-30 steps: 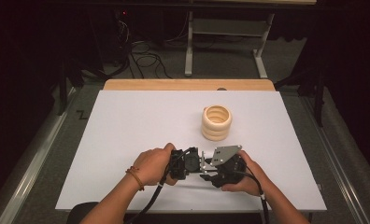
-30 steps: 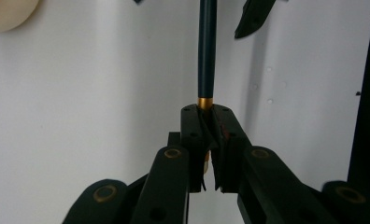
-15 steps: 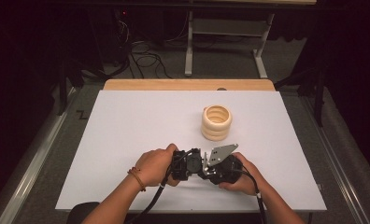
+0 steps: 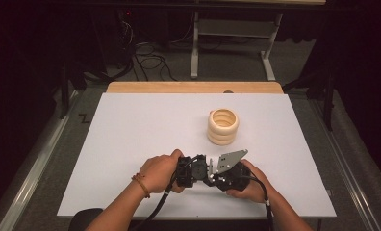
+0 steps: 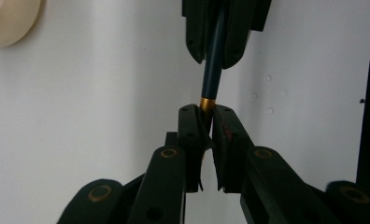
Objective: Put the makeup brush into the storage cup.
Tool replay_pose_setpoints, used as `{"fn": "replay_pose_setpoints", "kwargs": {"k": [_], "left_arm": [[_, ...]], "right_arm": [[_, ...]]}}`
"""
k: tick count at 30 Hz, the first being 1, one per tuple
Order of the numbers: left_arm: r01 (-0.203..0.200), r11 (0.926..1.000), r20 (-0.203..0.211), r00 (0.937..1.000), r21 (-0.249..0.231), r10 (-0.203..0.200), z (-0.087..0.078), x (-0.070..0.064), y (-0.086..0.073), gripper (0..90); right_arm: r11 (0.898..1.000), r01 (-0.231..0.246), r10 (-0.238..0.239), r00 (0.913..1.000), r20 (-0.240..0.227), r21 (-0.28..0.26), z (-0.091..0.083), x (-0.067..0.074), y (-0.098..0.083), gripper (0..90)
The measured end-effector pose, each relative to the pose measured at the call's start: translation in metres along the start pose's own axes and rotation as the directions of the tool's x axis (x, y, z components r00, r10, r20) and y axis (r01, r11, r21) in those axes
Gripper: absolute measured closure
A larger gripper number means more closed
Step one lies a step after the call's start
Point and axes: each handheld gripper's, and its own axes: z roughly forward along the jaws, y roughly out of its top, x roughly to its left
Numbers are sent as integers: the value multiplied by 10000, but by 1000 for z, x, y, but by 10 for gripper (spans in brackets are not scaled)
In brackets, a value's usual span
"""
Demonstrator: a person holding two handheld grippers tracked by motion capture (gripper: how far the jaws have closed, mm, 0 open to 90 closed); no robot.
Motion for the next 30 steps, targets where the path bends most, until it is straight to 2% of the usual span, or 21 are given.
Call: {"fn": "replay_pose_setpoints", "kwargs": {"k": [1,3,4,5,6,8,10,11,14,16,17,18,19,20,21,23,24,26,27,28,30], "left_arm": [[30,9999,-54,10000,-108,-30,-1,1,-1,812],[383,9982,-130,9992,-463,-390,-3,3,-4,792],[459,9970,-218,9986,-627,-474,-5,3,-7,783],[647,9936,-454,9966,-929,-691,-6,4,-10,740],[880,9887,-508,9942,-1211,-947,-8,5,-14,688],[1180,9768,-371,9913,-1787,-1265,-13,6,-25,658],[1713,9541,-581,9799,-2455,-1909,-17,6,-37,604],[2014,9396,-598,9723,-2768,-2261,-19,6,-44,593],[3029,8731,-684,9329,-3821,-3536,-21,7,-68,551],[3430,8339,-630,9111,-4325,-4074,-19,5,-81,535],[3633,8106,-652,8963,-4592,-4386,-18,4,-87,522],[3839,7884,-516,8852,-4807,-4624,-16,4,-92,510],[3909,7682,-331,8818,-5071,-4705,-14,3,-96,550],[3988,7519,-155,8788,-5250,-4770,-12,3,-99,583],[4046,7439,-49,8770,-5319,-4805,-10,3,-100,631],[4078,7259,278,8804,-5539,-4735,-5,3,-99,726],[4085,7218,363,8815,-5587,-4708,-3,3,-96,753],[3932,7213,136,8824,-5703,-4703,1,2,-89,788],[3920,7156,136,8815,-5782,-4720,2,2,-85,802],[3883,7148,58,8807,-5816,-4736,2,2,-82,809],[3773,7177,-105,8815,-5852,-4720,3,2,-77,822]], "right_arm": [[10000,20,-20,10000,-39,-72,0,0,0,840],[9997,138,-136,9999,95,-203,-1,0,-1,845],[9996,38,-34,9999,151,-271,-2,0,-1,844],[9994,78,-72,9998,183,-336,-3,-1,-1,845],[9992,147,-137,9995,281,-369,-5,-2,-2,845],[9986,62,-37,9989,471,-528,-9,-3,-3,845],[9970,-104,151,9981,603,-770,-12,-4,-4,845],[9969,-129,184,9973,712,-772,-14,-4,-5,845],[9952,-172,267,9949,976,-966,-17,-6,-5,845],[9923,-195,332,9933,1107,-1222,-19,-7,-4,845],[9912,-233,392,9919,1209,-1307,-20,-7,-4,845],[9901,-257,438,9906,1294,-1383,-21,-7,-3,844],[9877,-224,434,9900,1343,-1547,-22,-7,-3,845],[9845,-258,501,9893,1373,-1737,-23,-7,-2,844],[9821,-288,555,9887,1396,-1864,-25,-7,-2,844],[9780,-264,571,9879,1440,-2069,-26,-7,0,844],[9759,-245,568,9880,1439,-2170,-26,-7,0,844],[9758,-265,583,9882,1415,-2170,-26,-7,1,844],[9763,-208,515,9891,1378,-2154,-25,-7,1,844],[9763,-236,535,9895,1344,-2151,-24,-6,1,844],[9793,-199,464,9907,1278,-2013,-23,-6,1,844]]}}
